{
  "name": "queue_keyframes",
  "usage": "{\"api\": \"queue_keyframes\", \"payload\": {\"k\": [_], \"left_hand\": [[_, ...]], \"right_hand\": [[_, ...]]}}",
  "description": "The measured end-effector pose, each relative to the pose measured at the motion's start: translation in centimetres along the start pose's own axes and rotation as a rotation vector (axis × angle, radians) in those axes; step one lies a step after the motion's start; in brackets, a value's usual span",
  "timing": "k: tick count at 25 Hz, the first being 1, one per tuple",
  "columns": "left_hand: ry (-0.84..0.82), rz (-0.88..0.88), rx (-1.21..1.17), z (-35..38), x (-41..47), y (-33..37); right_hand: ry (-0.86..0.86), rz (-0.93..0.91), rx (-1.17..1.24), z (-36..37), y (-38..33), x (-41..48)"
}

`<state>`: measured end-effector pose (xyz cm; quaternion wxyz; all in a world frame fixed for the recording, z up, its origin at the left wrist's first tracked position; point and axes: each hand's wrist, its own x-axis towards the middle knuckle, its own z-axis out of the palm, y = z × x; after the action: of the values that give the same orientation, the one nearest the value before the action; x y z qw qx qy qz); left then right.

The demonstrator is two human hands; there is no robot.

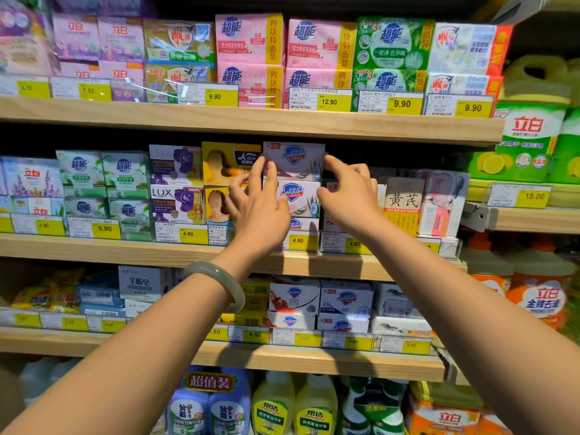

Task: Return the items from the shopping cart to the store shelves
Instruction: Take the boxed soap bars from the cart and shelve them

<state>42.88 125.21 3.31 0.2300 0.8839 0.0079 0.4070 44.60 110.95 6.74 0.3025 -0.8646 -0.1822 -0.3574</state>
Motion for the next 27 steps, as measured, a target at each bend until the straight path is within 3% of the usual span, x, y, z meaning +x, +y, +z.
{"api": "queue_keyframes", "payload": {"k": [6, 10, 12, 16, 20, 24, 27], "left_hand": [[-0.014, 0.025, 0.001, 0.1, -0.3, -0.5], [0.094, 0.080, -0.156, 1.0, -2.7, 0.2], [0.058, 0.142, -0.228, 2.5, -5.2, 1.0], [-0.205, 0.274, -0.334, 6.4, -10.8, 3.4], [-0.631, 0.413, -0.481, 9.8, -15.2, 8.1], [-0.889, 0.411, -0.580, 12.6, -20.3, 16.2], [-1.108, 0.314, -0.712, 15.1, -25.2, 23.6]], "right_hand": [[-0.021, 0.021, -0.007, 0.0, -0.1, -0.5], [0.100, 0.025, 0.033, -0.3, 1.2, -2.9], [0.106, 0.054, 0.051, -0.6, 2.9, -5.2], [0.054, 0.205, 0.033, -2.7, 7.7, -11.4], [-0.150, 0.415, -0.066, -6.8, 13.6, -18.7], [-0.421, 0.588, -0.115, -13.9, 19.7, -26.0], [-0.452, 0.724, -0.119, -20.6, 25.2, -31.9]]}}
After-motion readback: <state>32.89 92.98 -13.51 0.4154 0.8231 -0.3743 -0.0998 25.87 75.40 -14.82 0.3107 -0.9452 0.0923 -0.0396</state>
